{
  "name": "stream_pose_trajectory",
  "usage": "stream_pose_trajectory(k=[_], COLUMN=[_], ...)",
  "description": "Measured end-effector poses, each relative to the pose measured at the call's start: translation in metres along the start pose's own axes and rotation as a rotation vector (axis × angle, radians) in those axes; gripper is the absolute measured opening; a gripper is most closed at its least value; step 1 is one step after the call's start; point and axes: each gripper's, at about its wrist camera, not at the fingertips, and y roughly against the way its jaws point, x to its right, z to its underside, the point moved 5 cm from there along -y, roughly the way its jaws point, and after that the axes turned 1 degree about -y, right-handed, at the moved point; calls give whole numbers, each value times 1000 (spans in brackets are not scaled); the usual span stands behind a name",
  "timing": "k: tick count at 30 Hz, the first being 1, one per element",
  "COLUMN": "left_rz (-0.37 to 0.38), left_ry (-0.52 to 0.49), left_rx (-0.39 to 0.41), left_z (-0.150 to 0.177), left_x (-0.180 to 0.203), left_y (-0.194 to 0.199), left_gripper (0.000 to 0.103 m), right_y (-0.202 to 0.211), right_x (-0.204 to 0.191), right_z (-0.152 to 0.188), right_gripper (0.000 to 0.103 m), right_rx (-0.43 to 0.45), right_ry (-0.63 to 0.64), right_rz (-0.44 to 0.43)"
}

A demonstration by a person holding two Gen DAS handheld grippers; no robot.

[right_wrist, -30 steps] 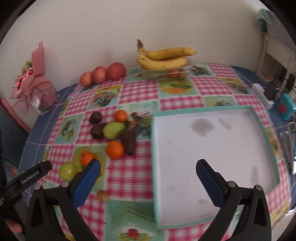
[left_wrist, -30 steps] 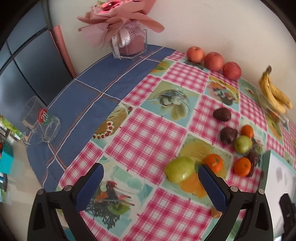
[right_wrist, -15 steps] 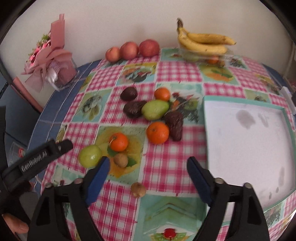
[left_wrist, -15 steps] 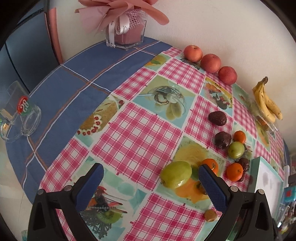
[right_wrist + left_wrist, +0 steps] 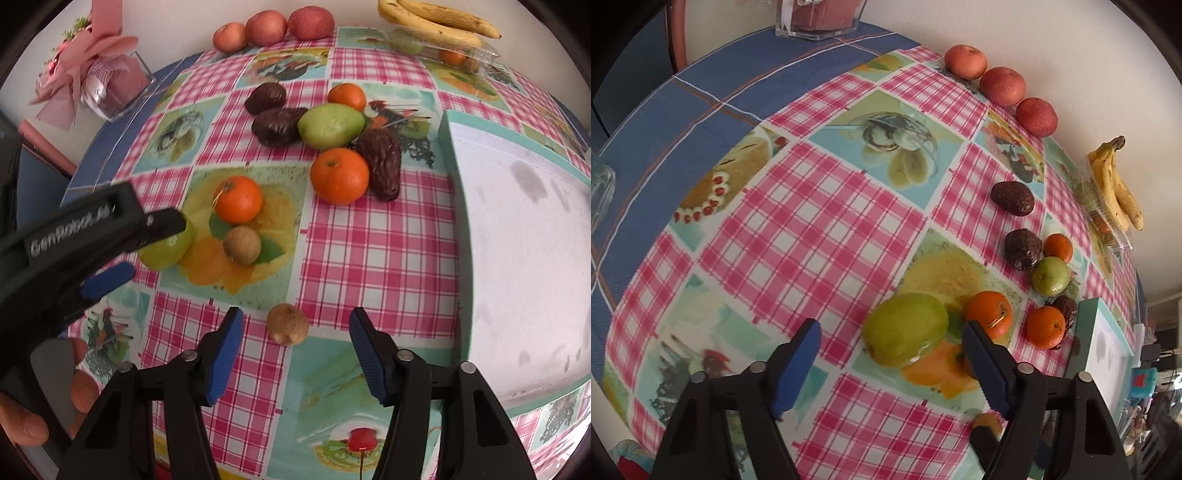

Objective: Organize fruits
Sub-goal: 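Grasp the small brown kiwi with the right tool while the left tool grasps the green pear, then carry the kiwi with the right tool while the left tool carries the pear into the white tray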

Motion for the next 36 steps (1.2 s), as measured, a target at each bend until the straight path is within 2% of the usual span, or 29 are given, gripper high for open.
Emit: stream_pose_trajectory(k=[3,6,9,14,21,29,36], left_rz=[16,22,36,31,28,15,53], left_ry=[7,14,20,8,14,5,-34], left_rx=[1,-5,-6,-5,44,108,88], left_z=[-2,-4,-4,-1,-1,-3,4], left_x=[2,4,4,4,3,7,29], left_y=[-4,-7,-6,-3,13,39,44], left_gripper=[74,60,53,52,52,52,52], right_y=[-3,-3,-2,-4,4,36,55], right_x=[-2,-3,-3,-5,-6,10,62], right_z=[-1,-1,-1,-2,-2,-16,-33], right_gripper=[51,45,38,25,25,25,25], right_rx=[-7,-8,-2,3,30,138,200], right_ry=[14,24,29,45,64,13,-112], right_rz=[-1,-6,-4,3,-7,-2,138])
